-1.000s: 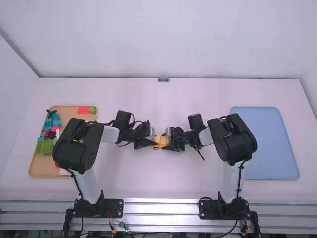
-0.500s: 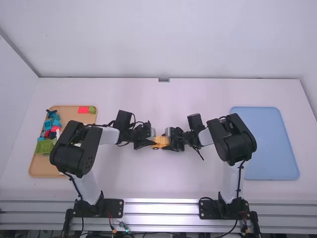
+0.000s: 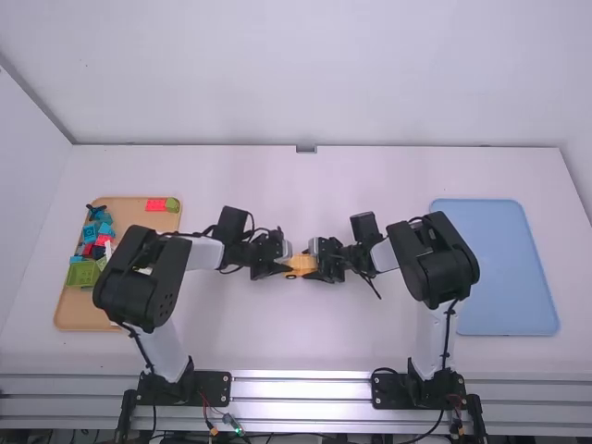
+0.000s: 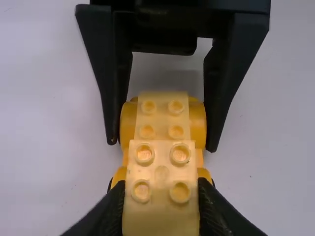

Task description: Assemble lego blocks to make yellow taxi

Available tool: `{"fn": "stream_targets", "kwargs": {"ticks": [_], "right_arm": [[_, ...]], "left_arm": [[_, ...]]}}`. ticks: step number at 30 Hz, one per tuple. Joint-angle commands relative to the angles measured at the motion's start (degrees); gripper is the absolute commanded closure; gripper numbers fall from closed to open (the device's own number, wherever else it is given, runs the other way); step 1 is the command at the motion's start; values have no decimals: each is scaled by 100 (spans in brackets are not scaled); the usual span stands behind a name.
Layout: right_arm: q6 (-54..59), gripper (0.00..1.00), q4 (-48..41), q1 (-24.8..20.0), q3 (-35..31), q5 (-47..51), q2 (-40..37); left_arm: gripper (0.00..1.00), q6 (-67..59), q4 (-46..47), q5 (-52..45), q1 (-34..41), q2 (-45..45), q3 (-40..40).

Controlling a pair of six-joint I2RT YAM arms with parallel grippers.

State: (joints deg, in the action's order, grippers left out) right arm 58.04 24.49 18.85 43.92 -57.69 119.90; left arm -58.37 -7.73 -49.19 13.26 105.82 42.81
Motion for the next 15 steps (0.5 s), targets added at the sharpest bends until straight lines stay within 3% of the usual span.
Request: {"fn": "stream_targets", "kwargs": {"ticks": [1,4,7,15], "right_arm": [[31,48,-57,33,33,201,81],[31,48,-55,33,33,203,81],[28,48,-57,33,33,201,81],[31,47,-83,33,33,203,81]], "left_arm": [[51,4,101,273,131,48,-98],[39,9,46,273,98,46,-98],[43,7,-2,210,101,46,-98],[32,192,-87,210,101,-203,-98]]}}
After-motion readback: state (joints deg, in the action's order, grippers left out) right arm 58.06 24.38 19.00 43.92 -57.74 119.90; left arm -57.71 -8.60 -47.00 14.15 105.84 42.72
